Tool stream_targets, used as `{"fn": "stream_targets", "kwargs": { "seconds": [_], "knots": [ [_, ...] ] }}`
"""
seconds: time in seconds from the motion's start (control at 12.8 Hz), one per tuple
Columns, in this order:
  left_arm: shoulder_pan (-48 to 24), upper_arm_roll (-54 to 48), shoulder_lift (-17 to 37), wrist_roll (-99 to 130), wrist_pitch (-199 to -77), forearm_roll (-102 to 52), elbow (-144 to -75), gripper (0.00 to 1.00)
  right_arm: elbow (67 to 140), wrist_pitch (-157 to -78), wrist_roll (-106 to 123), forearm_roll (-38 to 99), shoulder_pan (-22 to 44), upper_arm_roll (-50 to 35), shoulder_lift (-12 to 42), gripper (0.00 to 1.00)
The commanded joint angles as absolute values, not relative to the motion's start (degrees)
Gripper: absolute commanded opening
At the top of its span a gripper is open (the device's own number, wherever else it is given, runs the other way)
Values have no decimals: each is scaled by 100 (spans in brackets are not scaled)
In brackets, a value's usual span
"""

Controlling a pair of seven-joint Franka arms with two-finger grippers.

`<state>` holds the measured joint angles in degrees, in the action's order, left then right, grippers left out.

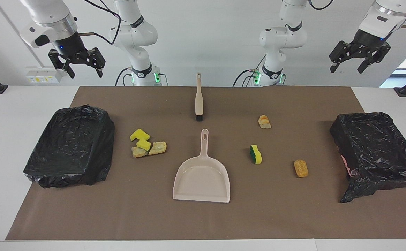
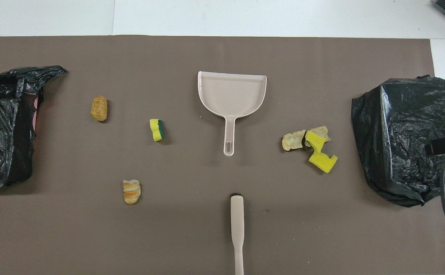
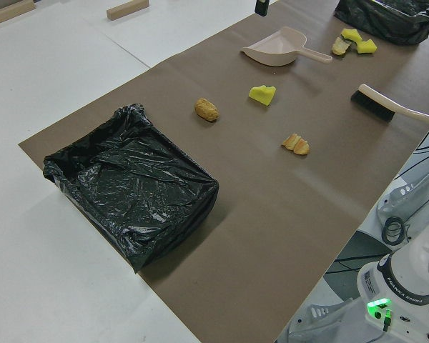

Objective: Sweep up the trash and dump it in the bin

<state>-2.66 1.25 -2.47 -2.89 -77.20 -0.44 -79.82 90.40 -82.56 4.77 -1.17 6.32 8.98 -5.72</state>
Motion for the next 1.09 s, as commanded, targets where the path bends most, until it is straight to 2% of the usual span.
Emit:
{"fn": "stream_targets", "kwargs": {
  "seconds": [0.0, 0.62, 1.01],
  "knots": [
    [-237, 105, -325, -281, -7638, -79, -8007, 100, 9290, -8420, 545, -185, 598, 879, -747, 100],
    [-264, 88, -334, -316, -7620, -88, -8033, 100, 9466, -8446, 536, -176, 545, 870, -861, 100],
    [-343, 35, -659, -299, -7786, -105, -8560, 100, 9457, -8543, 545, -176, 607, 870, -852, 100]
  ]
}}
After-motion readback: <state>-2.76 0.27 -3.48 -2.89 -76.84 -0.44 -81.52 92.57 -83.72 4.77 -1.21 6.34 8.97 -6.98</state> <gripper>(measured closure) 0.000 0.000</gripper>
